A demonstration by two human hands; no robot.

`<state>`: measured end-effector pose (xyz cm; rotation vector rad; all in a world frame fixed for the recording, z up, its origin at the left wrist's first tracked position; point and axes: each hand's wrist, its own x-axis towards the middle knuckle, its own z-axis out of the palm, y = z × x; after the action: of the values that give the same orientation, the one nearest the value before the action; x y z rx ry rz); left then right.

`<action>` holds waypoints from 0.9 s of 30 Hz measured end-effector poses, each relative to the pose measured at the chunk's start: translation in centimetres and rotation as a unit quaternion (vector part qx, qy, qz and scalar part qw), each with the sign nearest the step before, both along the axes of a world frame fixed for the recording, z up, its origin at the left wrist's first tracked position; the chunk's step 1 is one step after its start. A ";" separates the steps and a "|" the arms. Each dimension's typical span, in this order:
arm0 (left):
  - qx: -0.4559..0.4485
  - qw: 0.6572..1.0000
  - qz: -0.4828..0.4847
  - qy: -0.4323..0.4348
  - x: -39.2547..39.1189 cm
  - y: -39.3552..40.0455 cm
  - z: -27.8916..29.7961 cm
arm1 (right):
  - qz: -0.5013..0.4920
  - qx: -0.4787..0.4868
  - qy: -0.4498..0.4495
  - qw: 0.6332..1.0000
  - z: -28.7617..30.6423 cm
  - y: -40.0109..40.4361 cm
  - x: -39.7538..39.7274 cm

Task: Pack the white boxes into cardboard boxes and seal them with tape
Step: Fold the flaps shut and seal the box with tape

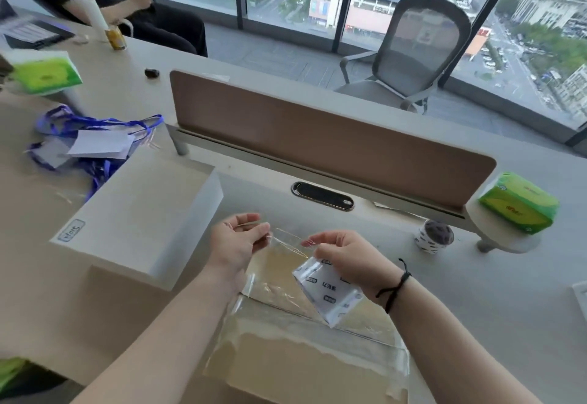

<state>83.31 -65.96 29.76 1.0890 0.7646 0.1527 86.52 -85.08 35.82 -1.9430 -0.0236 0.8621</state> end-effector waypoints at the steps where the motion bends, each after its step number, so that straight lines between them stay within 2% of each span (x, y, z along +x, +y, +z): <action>1: 0.007 1.000 0.014 0.003 -0.3 0.4 -0.3 | 0.009 -0.007 -0.007 1.000 -0.1 0.8 -0.1; 6: 0.068 0.996 0.054 0.021 -1.4 2.7 -2.0 | 0.040 -0.031 -0.021 0.998 -1.1 4.1 -0.3; 14: 0.109 0.990 0.075 0.048 -2.5 4.9 -4.4 | 0.070 -0.066 -0.030 0.995 -2.3 7.6 -0.7; 18: 0.138 0.977 0.122 0.110 -3.1 7.1 -6.8 | 0.095 -0.093 -0.043 0.990 -2.1 8.2 -0.9; 21: 0.095 0.974 0.131 0.158 -4.4 11.1 -9.4 | 0.084 -0.091 -0.026 0.992 -1.1 6.7 -0.4; 24: -0.017 0.987 0.017 0.156 -6.0 11.6 -10.7 | 0.053 -0.091 0.002 0.994 -0.5 5.7 0.4; 27: -0.095 0.979 -0.088 0.159 -7.2 9.2 -10.9 | 0.038 -0.078 0.031 0.996 -0.6 6.1 0.4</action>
<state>76.15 -56.79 18.91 1.0033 0.9421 -0.2466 86.91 -78.94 35.19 -2.0710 0.0076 0.9989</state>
